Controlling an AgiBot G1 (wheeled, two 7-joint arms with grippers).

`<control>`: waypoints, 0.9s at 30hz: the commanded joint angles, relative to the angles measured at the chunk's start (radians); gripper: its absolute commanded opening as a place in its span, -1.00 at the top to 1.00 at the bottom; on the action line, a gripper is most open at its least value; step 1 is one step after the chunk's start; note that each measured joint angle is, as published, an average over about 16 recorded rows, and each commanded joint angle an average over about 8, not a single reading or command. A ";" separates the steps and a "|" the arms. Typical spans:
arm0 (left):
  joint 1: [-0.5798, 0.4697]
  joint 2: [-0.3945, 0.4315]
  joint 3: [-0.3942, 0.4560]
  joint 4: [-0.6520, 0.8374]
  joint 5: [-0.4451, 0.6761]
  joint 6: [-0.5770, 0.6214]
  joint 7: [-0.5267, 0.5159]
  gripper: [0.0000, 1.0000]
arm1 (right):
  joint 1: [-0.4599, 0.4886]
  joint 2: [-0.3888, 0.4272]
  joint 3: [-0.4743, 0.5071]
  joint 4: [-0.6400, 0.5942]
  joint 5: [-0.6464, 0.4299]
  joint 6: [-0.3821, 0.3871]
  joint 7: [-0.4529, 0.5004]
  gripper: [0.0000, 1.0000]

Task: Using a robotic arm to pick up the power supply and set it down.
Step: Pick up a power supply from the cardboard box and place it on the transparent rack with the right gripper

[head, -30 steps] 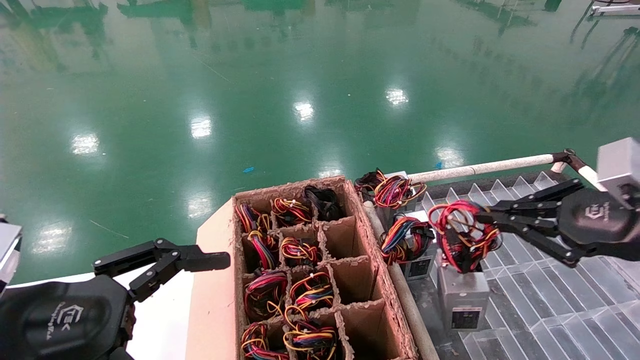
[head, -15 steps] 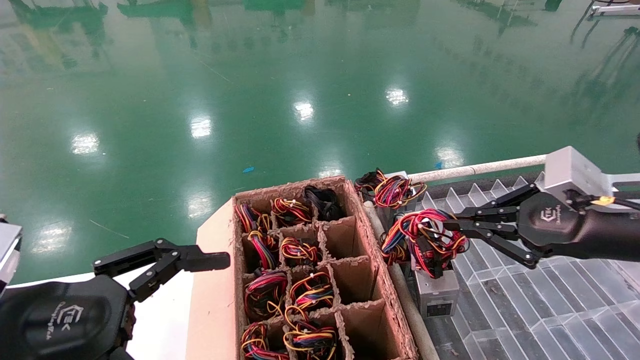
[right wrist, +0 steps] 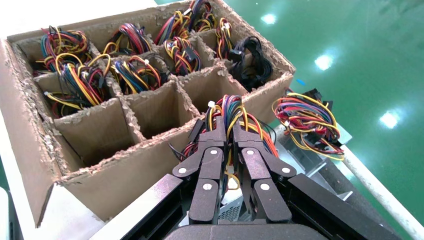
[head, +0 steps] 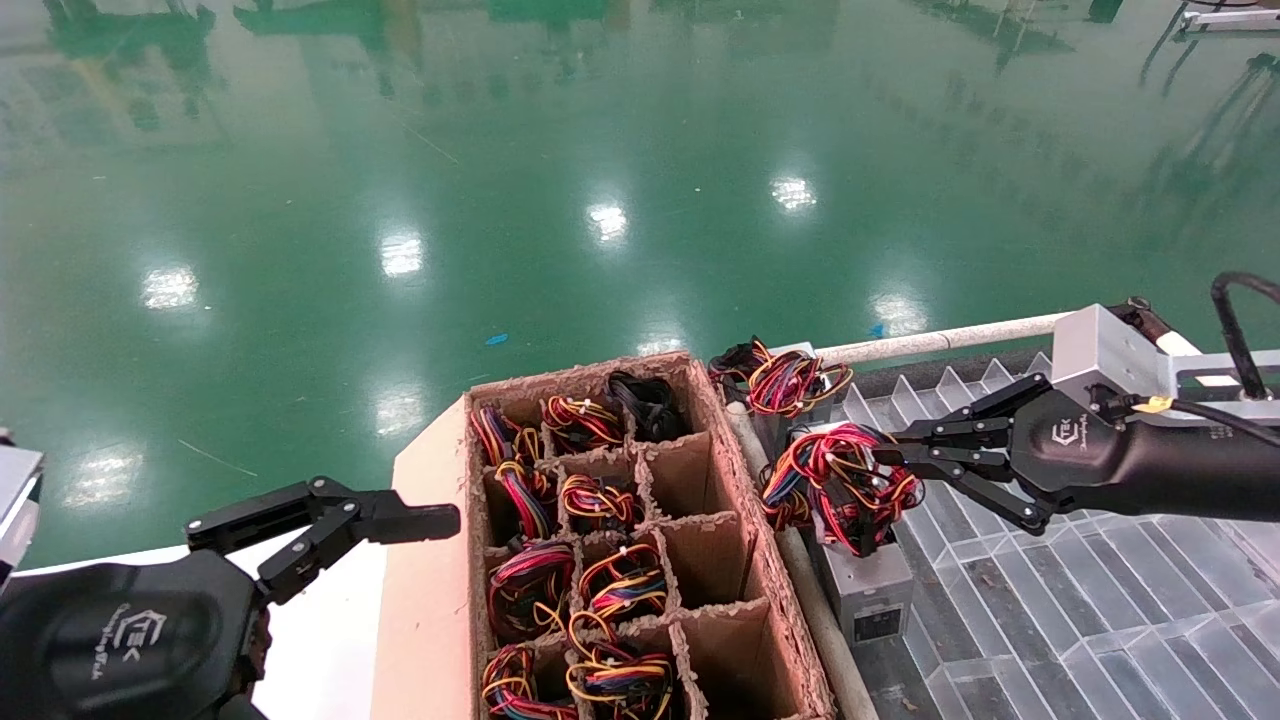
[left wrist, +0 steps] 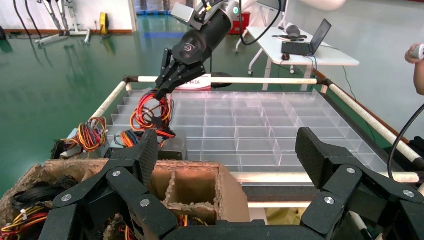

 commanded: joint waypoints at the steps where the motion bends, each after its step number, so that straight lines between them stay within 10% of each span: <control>1: 0.000 0.000 0.000 0.000 0.000 0.000 0.000 -1.00 | 0.008 -0.005 -0.007 -0.022 -0.003 -0.001 -0.014 1.00; 17: 0.000 0.000 0.000 0.000 0.000 0.000 0.000 -1.00 | 0.043 -0.012 -0.061 -0.196 0.007 -0.009 -0.131 0.91; 24: 0.000 0.000 0.001 0.000 0.000 0.000 0.000 -1.00 | 0.057 -0.016 -0.080 -0.248 0.008 -0.005 -0.179 -0.65; 27: 0.000 0.000 0.001 0.000 0.000 0.000 0.000 -1.00 | 0.062 -0.017 -0.086 -0.264 0.008 -0.004 -0.192 -1.00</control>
